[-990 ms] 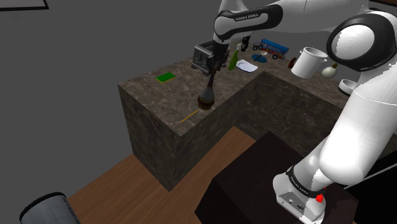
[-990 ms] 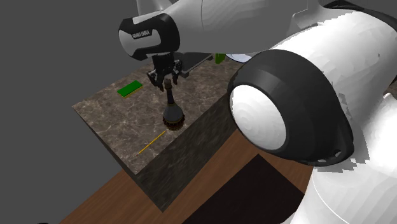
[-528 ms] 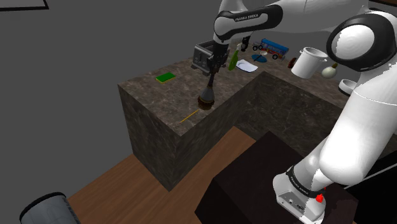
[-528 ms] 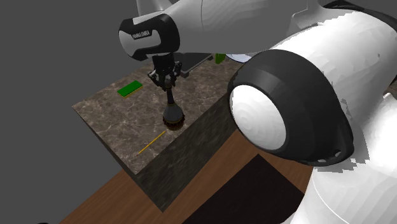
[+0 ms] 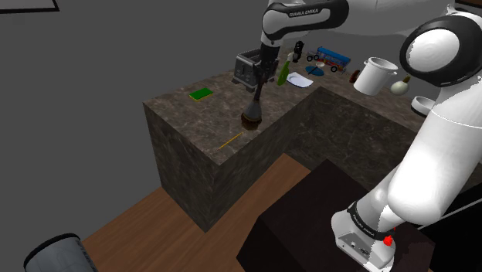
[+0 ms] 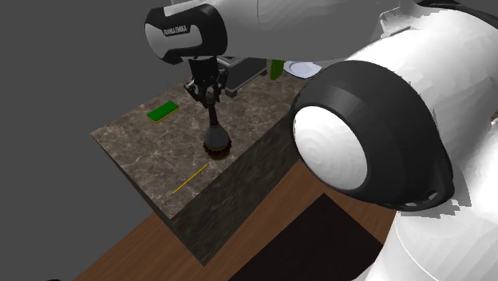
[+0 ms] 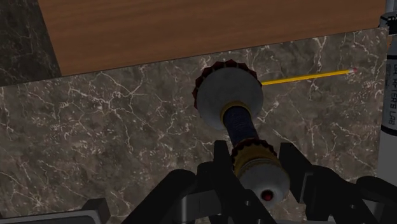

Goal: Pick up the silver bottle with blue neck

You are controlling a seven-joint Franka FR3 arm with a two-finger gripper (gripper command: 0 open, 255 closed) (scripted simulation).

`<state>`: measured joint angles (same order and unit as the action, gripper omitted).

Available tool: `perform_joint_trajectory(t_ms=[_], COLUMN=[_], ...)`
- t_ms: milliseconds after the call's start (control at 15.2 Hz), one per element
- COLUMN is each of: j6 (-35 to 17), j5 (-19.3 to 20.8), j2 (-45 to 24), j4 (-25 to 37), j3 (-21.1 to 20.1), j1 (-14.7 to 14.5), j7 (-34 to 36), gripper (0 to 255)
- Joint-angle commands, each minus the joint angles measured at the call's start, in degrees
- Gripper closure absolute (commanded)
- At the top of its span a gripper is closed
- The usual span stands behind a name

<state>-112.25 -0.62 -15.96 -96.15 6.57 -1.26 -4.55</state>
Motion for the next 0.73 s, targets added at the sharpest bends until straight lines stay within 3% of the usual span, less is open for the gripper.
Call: perform_joint_trajectory(t_ms=[0, 660], j6=[1.4, 7.4], j5=[0.1, 0.2], j2=[0.4, 1.2], j4=[1.0, 6.2], j3=[0.0, 0.0], j1=[-0.1, -0.1], j7=[0.2, 0.2], gripper=[255, 255])
